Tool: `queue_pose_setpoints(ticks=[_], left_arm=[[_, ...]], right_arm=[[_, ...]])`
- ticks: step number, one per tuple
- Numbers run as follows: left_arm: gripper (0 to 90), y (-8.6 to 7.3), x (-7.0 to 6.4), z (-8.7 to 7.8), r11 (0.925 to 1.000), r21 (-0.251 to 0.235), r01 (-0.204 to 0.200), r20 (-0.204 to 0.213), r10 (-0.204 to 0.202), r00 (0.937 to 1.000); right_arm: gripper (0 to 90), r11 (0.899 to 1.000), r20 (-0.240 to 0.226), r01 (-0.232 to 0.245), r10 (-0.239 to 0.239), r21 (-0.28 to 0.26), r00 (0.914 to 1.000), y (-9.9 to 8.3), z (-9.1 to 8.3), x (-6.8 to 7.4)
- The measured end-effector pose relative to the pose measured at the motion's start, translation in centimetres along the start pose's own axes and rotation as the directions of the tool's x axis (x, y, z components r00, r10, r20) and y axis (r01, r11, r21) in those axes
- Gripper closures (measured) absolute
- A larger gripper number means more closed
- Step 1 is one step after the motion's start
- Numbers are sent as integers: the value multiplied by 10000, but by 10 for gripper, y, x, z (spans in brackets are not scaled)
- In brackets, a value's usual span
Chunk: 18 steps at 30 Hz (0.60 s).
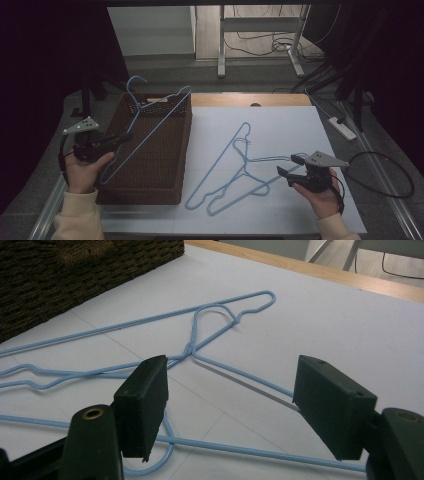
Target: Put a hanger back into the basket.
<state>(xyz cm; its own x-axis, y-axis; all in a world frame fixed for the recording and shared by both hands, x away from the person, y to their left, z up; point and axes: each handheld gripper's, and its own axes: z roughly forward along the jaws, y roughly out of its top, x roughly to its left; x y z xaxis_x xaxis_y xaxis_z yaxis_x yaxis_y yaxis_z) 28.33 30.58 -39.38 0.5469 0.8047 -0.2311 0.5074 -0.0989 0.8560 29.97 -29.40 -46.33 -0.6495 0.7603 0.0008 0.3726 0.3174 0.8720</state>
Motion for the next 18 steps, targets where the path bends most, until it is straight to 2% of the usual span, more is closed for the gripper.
queue_pose_setpoints(ticks=[8, 11, 14, 18], left_arm=[[864, -7, 13, 4, 9995, 251, 177, -107, -174, 9998], [863, -8, 14, 7, 9988, 483, 96, -245, -84, 9997], [863, -9, 15, 10, 9984, 568, 76, -204, -64, 9998], [864, -11, 18, 15, 9968, 775, 208, -252, -189, 9995]], right_arm=[[309, 10000, -17, 12, -12, 26, 10000, 0, 1, 0], [309, 10000, -15, -2, 3, 14, 10000, -1, 1, 1], [309, 10000, -29, 29, -29, 77, 10000, -1, 2, 1], [309, 9999, -41, 64, -64, 86, 10000, -1, 3, 2]])
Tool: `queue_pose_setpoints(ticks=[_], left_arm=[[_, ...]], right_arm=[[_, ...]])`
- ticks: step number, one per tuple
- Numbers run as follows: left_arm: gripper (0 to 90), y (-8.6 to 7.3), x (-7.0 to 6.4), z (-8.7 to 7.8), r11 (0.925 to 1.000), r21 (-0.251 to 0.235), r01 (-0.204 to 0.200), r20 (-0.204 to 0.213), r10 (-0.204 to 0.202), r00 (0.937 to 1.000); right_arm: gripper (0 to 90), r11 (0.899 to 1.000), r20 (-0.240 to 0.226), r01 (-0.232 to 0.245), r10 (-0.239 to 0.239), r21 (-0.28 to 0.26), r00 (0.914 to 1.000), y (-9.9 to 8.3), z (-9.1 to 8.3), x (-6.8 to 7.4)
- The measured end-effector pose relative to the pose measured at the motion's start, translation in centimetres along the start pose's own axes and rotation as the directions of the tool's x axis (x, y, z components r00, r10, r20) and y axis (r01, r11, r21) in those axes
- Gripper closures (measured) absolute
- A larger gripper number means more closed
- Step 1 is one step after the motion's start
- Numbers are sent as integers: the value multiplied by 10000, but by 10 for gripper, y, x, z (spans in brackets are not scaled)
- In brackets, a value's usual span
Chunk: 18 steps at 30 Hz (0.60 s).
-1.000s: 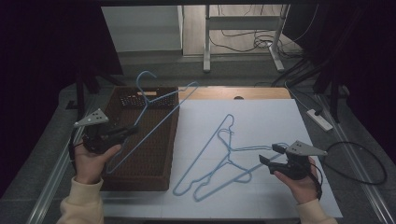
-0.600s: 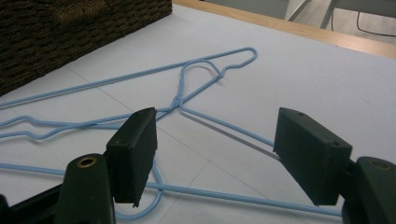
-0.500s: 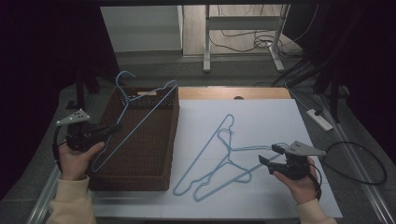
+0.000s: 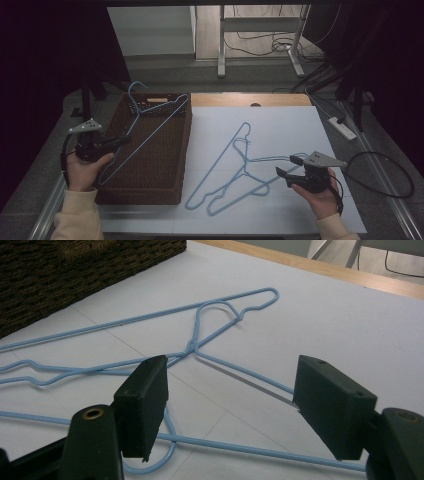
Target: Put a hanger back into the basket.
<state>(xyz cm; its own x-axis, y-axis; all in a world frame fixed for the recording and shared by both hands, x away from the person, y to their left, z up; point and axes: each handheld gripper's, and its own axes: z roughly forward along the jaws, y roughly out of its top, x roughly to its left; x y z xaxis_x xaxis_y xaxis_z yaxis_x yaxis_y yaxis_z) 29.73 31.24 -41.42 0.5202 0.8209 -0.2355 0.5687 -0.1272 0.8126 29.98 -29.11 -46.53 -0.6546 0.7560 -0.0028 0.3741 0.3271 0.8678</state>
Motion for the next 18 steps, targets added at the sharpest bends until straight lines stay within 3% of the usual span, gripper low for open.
queue_pose_setpoints(ticks=[3, 18], left_arm=[[863, -1, 2, 3, 9997, 245, -6, -248, 12, 9997], [863, -6, 13, 21, 9962, 852, 156, -398, -123, 9991]], right_arm=[[309, 10000, 9, 0, 0, 19, 10000, 0, 0, 0], [310, 10000, -54, -34, 34, -9, 10000, 0, 0, 0]])
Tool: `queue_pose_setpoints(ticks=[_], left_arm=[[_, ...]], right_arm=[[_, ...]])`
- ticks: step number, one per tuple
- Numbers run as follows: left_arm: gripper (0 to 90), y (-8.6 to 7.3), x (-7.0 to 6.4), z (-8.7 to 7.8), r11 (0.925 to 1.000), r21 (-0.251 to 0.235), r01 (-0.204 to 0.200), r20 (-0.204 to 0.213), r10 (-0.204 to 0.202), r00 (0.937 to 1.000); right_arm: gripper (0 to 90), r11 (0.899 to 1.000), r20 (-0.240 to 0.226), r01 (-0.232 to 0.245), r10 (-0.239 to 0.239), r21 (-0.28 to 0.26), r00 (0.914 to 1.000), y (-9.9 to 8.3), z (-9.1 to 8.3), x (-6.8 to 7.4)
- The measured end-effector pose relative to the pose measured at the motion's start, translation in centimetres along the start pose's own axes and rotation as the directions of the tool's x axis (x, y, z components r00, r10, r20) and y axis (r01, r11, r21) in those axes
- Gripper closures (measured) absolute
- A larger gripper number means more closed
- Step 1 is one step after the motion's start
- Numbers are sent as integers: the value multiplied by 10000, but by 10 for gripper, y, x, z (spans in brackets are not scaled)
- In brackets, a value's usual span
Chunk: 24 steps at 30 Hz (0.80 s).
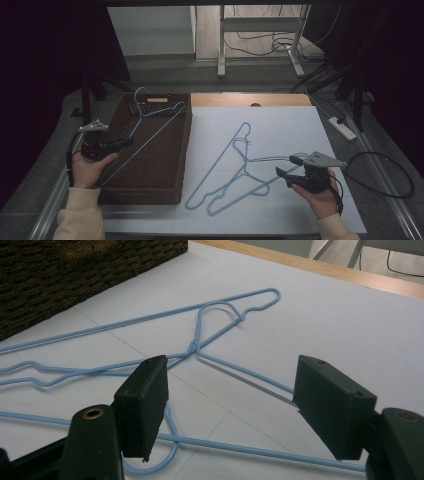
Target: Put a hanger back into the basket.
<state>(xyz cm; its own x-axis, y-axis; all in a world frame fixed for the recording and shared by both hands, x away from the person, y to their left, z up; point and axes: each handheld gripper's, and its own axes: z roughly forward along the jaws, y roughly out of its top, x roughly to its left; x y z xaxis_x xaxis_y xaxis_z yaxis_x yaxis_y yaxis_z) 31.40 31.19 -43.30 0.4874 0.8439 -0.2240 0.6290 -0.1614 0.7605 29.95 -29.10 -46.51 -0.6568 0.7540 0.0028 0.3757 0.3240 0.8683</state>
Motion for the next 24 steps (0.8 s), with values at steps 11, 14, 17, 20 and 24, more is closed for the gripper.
queue_pose_setpoints(ticks=[11, 14, 17, 20, 24], left_arm=[[861, -2, 12, 20, 9881, 1535, 104, -662, -2, 9978], [861, -3, 16, 24, 9774, 2108, 183, -872, 1, 9962], [860, -4, 17, 27, 9716, 2357, 216, -1049, 34, 9945], [858, -2, 17, 35, 9460, 3238, 167, -1536, 351, 9875], [856, -2, 16, 44, 9183, 3958, 117, -1961, 720, 9779]], right_arm=[[311, 10000, -86, 13, -13, 26, 10000, 0, 1, 1], [311, 10000, -94, 13, -13, 23, 10000, 0, 1, 2], [311, 10000, -111, -9, 9, 48, 9999, 0, 2, 1], [311, 10000, -144, -8, 9, 76, 9999, 0, 3, 1], [310, 9999, -146, 31, -29, 129, 9999, 0, 4, 2]])
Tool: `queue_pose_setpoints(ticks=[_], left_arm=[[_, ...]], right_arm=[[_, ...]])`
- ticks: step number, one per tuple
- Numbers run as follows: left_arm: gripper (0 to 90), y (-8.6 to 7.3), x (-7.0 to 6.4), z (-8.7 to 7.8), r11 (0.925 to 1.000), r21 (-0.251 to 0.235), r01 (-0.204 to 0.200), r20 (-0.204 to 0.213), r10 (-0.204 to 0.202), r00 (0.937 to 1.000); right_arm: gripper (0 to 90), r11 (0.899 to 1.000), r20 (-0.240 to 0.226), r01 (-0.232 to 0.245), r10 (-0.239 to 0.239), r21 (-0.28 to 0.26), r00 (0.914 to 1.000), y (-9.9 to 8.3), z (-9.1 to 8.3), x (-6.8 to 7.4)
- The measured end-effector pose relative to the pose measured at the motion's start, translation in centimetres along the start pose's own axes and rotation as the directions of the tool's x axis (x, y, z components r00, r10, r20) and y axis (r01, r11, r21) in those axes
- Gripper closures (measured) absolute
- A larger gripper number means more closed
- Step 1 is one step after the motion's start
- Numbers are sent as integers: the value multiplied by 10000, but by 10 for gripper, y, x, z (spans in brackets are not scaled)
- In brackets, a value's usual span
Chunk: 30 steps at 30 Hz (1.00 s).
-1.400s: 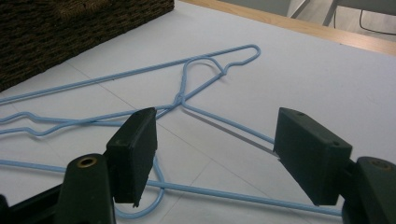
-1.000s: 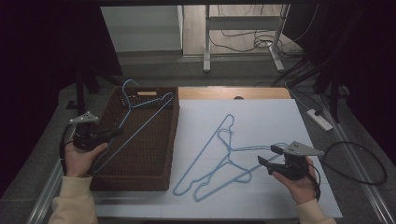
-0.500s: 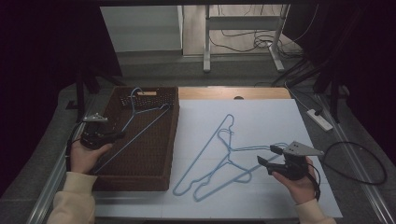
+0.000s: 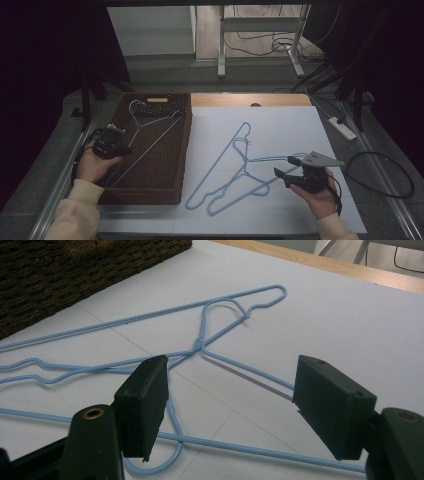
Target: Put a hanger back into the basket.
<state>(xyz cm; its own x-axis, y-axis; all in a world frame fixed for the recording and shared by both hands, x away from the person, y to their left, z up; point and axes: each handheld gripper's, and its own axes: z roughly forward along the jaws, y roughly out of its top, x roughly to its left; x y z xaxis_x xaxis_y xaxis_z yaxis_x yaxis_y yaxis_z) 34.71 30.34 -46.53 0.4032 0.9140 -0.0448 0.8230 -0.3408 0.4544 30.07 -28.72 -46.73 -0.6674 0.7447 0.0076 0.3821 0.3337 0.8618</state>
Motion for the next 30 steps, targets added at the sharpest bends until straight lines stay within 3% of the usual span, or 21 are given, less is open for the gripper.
queue_pose_setpoints(ticks=[4, 9, 12, 16, 18, 21, 22, 23, 27, 30], left_arm=[[856, 2, 0, 3, 9996, 229, 159, -352, -151, 9993], [815, 2, 0, 2, 9996, 52, 271, -745, -266, 9969], [700, 1, -1, -3, 9987, -333, 394, -1116, -429, 9928], [474, -2, -3, -20, 9861, -1490, 736, -1237, -924, 9880], [398, -4, -5, -33, 9767, -2030, 704, -1302, -981, 9866], [332, -7, -9, -48, 9614, -2654, 732, -753, -963, 9925], [324, -7, -9, -48, 9614, -2654, 732, -753, -963, 9925], [316, -11, -15, -58, 9457, -3167, 729, -243, -849, 9961], [310, -21, -30, -72, 9039, -4236, 600, 683, -342, 9971], [306, -28, -44, -77, 8811, -4705, 485, 1169, 77, 9931]], right_arm=[[311, 10000, -5, 3, -3, 14, 10000, 0, 0, 0], [311, 10000, -21, 25, -25, 37, 10000, 0, 0, 0], [311, 10000, -15, 34, -33, 44, 10000, 0, 0, 0], [311, 10000, 2, 13, -13, 30, 10000, 0, 0, 0], [310, 10000, 2, 4, -4, 34, 10000, 0, 0, 0], [311, 10000, 0, 26, -26, 46, 10000, 0, 0, 0], [311, 10000, 0, 26, -26, 46, 10000, 0, 0, 0], [310, 10000, 16, 4, -4, 27, 10000, 0, 0, 0], [310, 10000, 36, -48, 48, 32, 10000, 0, -1, -1], [310, 9999, 29, -100, 100, 31, 9999, -1, -1, -2]])
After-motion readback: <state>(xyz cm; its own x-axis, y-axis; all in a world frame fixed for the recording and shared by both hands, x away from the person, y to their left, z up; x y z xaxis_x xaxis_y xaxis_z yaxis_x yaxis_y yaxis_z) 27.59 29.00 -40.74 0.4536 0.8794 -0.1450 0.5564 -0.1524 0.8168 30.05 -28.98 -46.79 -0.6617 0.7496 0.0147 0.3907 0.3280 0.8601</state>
